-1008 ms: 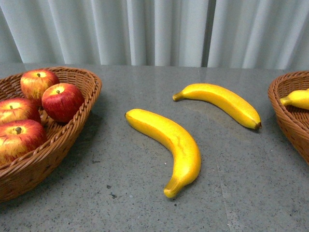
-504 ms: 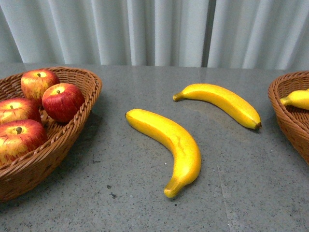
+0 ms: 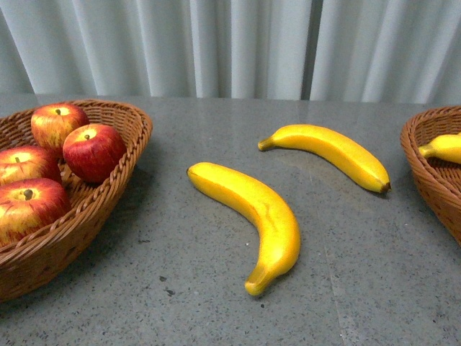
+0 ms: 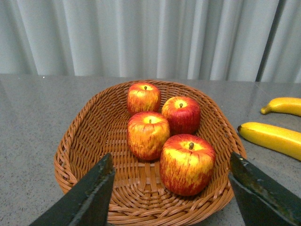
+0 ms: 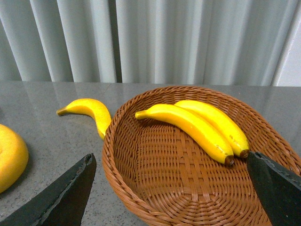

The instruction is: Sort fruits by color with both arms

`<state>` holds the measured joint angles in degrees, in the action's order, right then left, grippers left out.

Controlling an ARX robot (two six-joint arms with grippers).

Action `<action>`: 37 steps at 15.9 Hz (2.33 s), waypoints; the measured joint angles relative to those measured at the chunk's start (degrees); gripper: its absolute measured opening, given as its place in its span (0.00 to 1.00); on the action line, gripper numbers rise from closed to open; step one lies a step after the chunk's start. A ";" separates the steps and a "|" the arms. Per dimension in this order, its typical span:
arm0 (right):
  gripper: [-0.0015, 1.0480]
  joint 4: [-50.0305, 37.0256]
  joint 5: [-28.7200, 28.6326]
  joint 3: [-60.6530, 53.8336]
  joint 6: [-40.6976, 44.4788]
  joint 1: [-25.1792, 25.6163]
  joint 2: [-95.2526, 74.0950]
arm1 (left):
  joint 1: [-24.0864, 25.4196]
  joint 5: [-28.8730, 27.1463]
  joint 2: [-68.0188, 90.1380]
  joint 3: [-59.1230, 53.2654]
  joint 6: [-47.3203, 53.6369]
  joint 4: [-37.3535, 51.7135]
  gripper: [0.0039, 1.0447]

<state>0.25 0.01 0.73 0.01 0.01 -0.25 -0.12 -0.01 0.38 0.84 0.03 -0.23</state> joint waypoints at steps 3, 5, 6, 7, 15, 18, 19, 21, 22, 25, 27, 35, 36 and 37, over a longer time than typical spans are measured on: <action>0.94 0.00 0.00 0.00 0.00 0.00 0.00 | 0.00 0.00 0.00 0.00 0.02 0.00 0.95; 0.94 0.00 0.00 0.00 0.00 0.00 0.00 | 0.00 0.00 0.00 0.00 0.00 0.00 0.94; 0.94 0.00 0.00 0.00 0.00 0.00 0.00 | 0.00 0.00 0.00 0.00 0.00 0.00 0.94; 0.94 0.00 0.00 0.00 0.00 0.00 0.00 | 0.00 0.00 0.00 0.00 0.00 0.00 0.94; 0.94 -18.67 -7.69 1.33 -6.47 -0.07 -18.60 | 0.00 0.00 0.00 0.00 0.00 0.02 0.94; 0.94 -43.04 -7.87 11.39 -6.82 -3.32 -48.76 | 0.00 0.00 0.00 0.00 0.00 0.00 0.94; 0.94 -45.75 -7.41 16.63 -6.45 -5.79 -57.40 | 0.00 0.00 0.00 0.00 0.00 0.00 0.94; 0.94 -42.42 -6.21 27.41 -5.95 -10.93 -70.53 | 0.00 0.00 0.00 0.00 0.00 0.00 0.94; 0.94 -38.64 -5.38 33.64 -5.57 -13.97 -76.17 | 0.00 0.00 0.00 0.00 0.00 0.00 0.94; 0.94 -24.85 -2.75 52.39 -5.01 -23.06 -88.08 | 0.00 0.00 0.00 0.00 0.00 0.00 0.94; 0.94 -14.64 -2.25 60.57 -4.02 -28.92 -93.22 | 0.00 0.00 0.00 0.00 0.00 0.00 0.94; 0.94 1.95 1.14 64.72 -0.57 -33.57 -102.86 | 0.00 0.00 0.00 0.00 0.00 0.00 0.94; 0.94 2.84 1.60 64.85 -0.39 -32.83 -103.67 | 0.00 -0.02 0.00 0.00 0.00 0.02 0.94; 0.94 3.67 1.92 65.02 -0.31 -32.20 -104.41 | 0.00 0.00 0.00 0.00 0.00 0.00 0.94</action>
<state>3.92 1.93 65.76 -0.30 -32.18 -104.66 -0.12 -0.01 0.38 0.84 0.03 -0.23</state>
